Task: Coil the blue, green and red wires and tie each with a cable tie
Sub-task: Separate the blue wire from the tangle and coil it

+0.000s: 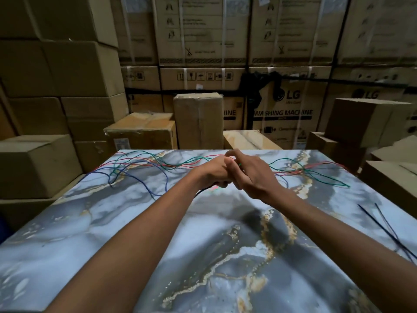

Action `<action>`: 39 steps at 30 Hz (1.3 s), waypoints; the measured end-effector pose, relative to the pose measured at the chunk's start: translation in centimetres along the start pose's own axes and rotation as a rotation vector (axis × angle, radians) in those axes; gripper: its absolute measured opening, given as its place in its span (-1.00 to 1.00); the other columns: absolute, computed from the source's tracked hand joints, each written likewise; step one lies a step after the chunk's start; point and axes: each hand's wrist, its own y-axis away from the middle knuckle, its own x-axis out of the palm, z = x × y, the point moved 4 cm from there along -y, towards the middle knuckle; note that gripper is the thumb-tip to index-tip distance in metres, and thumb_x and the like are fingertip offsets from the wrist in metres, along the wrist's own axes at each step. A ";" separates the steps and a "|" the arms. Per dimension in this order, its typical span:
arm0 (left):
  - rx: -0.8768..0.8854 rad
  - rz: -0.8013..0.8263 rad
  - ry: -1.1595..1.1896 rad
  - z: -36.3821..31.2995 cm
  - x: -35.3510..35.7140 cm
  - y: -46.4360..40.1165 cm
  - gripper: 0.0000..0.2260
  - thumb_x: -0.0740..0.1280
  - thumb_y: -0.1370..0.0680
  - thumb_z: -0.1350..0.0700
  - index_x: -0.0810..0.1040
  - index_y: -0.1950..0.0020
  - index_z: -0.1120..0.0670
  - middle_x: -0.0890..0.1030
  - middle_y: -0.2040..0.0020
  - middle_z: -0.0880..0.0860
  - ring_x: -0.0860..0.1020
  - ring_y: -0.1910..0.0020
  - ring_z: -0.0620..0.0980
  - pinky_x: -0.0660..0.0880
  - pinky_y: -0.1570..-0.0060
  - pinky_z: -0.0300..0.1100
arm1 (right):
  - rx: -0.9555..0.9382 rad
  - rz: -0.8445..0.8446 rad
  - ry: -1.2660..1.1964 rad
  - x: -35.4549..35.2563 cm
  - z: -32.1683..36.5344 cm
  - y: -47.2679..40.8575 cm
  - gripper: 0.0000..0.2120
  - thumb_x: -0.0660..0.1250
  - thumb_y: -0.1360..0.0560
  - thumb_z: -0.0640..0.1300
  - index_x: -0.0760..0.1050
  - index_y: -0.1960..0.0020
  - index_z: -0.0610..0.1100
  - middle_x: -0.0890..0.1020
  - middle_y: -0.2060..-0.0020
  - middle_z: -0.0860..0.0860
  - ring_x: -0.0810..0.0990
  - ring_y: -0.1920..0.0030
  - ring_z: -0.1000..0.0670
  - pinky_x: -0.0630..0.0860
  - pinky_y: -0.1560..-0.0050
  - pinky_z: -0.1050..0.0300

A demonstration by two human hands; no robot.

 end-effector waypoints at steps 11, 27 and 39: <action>0.055 -0.195 -0.123 0.5 -3.6 1.5 -0.84 0.54 -0.33 0.34 0.63 0.19 0.17 0.56 0.42 0.11 0.42 0.50 -0.07 0.30 0.52 -0.30 | 0.007 0.443 0.148 -0.5 -2.0 -1.3 -0.70 0.36 -0.62 -0.02 0.57 -0.33 -0.06 0.70 0.24 0.02 0.64 0.24 0.05 0.57 0.12 0.05; 0.056 -0.280 -0.615 4.9 -7.0 2.6 -0.75 0.13 -0.66 0.02 0.51 0.08 0.09 0.53 0.17 0.08 0.49 0.15 0.09 0.32 0.21 -0.04 | 0.306 0.617 0.202 -3.0 -9.2 -2.4 0.07 0.63 -0.36 0.06 0.05 -0.66 -0.05 0.44 -0.47 -0.15 0.41 -0.45 -0.17 0.33 -0.38 0.06; 0.124 -0.290 -0.286 3.1 -5.5 1.5 -0.80 0.30 -0.54 0.04 0.57 0.12 0.16 0.50 0.32 0.03 0.49 0.35 0.02 0.48 0.33 -0.04 | 0.031 0.288 0.296 -1.7 -1.5 -6.4 -0.75 0.22 -0.64 -0.18 0.60 -0.23 -0.05 0.72 -0.04 -0.12 0.64 -0.04 -0.26 0.55 0.06 -0.08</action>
